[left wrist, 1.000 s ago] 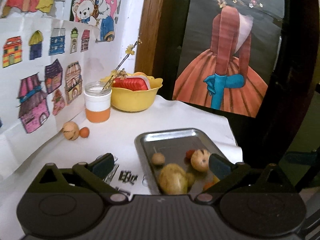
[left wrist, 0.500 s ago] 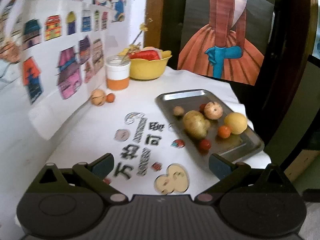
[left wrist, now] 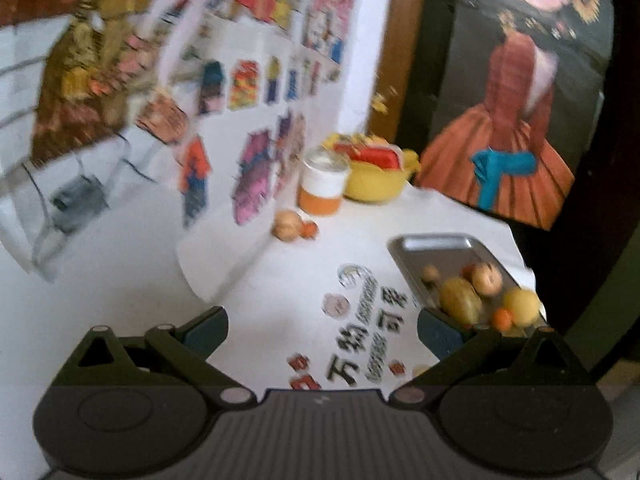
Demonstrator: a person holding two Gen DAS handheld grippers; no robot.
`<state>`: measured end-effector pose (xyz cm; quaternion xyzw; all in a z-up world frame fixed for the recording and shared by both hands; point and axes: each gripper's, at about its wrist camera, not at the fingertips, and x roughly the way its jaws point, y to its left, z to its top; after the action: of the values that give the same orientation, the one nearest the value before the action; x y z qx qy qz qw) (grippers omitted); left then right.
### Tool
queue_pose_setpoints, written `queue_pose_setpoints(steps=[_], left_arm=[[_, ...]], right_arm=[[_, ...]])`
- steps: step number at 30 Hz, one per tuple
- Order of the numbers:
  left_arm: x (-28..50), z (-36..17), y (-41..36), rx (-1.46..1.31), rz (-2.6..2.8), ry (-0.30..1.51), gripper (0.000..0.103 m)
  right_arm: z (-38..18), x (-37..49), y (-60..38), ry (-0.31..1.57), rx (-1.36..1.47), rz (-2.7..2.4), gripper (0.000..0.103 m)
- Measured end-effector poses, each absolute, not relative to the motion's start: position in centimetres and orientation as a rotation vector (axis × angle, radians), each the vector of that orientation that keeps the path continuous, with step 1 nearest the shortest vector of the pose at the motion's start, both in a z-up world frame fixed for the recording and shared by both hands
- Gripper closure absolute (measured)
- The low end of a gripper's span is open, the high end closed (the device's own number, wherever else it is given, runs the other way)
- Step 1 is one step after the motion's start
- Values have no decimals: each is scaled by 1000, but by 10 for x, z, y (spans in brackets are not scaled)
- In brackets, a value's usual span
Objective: Organize fruits
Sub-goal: 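Withdraw both open tools from the tray toward the wall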
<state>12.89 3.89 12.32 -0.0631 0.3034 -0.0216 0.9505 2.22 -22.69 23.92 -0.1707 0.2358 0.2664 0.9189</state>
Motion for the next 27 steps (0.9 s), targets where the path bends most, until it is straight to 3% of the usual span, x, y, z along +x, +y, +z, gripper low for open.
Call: queue_pose_setpoints(steps=[11,27], left_arm=[[164,137,61,-153,51,557,0],[263,96,61,-256,138,615,0]], right_arm=[[284,118,-191,380,-341,594,1],[238,275,-162,470,-345,638,1]])
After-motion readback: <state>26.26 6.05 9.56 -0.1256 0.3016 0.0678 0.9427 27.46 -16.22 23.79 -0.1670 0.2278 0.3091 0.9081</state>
